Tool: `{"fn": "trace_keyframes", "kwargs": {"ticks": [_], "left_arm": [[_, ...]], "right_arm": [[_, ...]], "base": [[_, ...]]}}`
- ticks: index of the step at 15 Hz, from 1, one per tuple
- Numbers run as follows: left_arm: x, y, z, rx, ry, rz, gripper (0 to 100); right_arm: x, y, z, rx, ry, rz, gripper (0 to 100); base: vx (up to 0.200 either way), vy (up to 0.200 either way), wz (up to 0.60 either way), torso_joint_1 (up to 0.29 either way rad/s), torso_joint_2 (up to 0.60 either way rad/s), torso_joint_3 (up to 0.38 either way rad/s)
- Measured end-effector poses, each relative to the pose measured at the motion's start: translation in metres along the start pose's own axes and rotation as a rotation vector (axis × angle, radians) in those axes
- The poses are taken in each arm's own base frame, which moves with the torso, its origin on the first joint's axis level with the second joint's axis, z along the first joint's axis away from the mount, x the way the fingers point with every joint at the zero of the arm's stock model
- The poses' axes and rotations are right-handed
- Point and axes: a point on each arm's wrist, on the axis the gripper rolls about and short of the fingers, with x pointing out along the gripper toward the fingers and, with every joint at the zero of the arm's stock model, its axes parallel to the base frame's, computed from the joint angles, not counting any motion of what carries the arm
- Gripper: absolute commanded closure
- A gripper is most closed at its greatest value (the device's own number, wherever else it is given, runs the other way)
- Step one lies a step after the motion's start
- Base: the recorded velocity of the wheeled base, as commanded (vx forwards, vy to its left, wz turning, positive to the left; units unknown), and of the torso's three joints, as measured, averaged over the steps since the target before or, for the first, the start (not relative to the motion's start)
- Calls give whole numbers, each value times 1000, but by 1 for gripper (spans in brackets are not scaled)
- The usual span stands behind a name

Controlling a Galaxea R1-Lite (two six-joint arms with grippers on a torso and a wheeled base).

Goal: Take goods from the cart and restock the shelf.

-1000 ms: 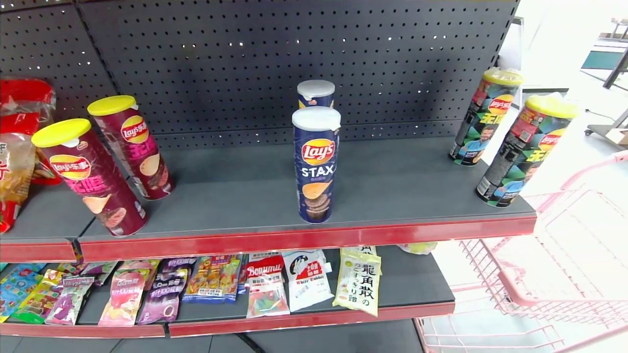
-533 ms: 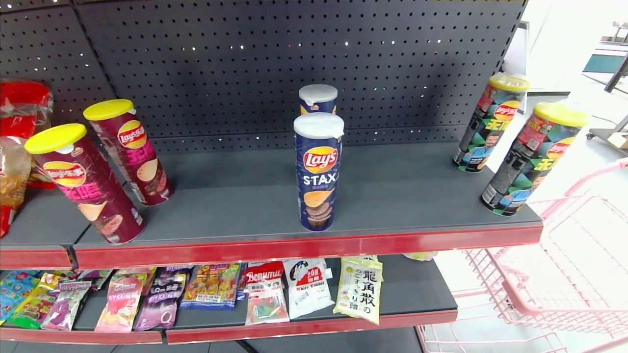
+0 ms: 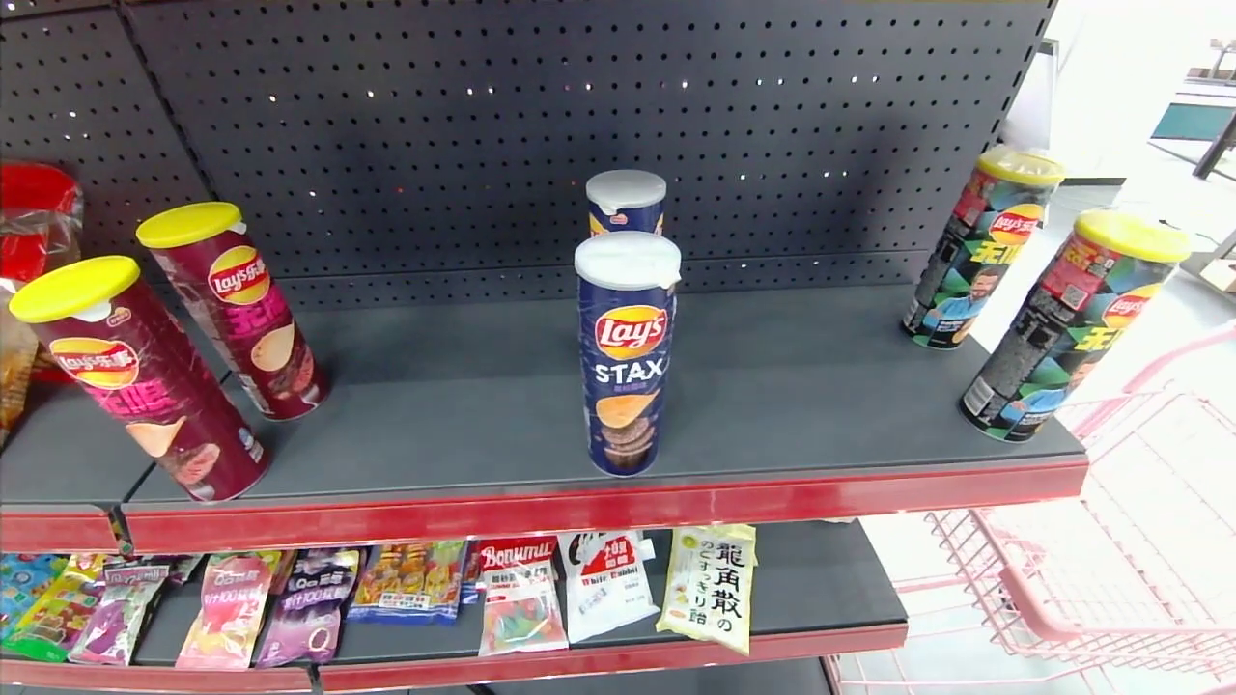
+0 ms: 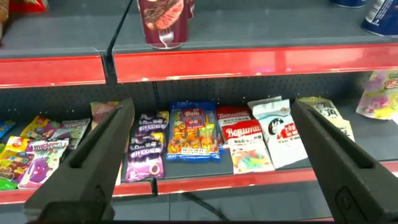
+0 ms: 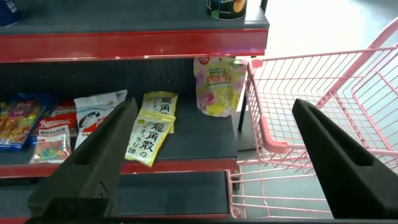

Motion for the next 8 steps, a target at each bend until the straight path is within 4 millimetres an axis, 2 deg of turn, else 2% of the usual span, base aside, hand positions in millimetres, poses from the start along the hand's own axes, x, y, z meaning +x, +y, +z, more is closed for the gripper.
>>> {"fn": "trace_keyframes", "kwargs": {"ticks": [8], "left_arm": [[0, 0, 0, -1, 0, 1, 0]], "right_arm": [[0, 0, 0, 0, 0, -2, 0]], "base": [[0, 0, 0, 0, 0, 0]]}}
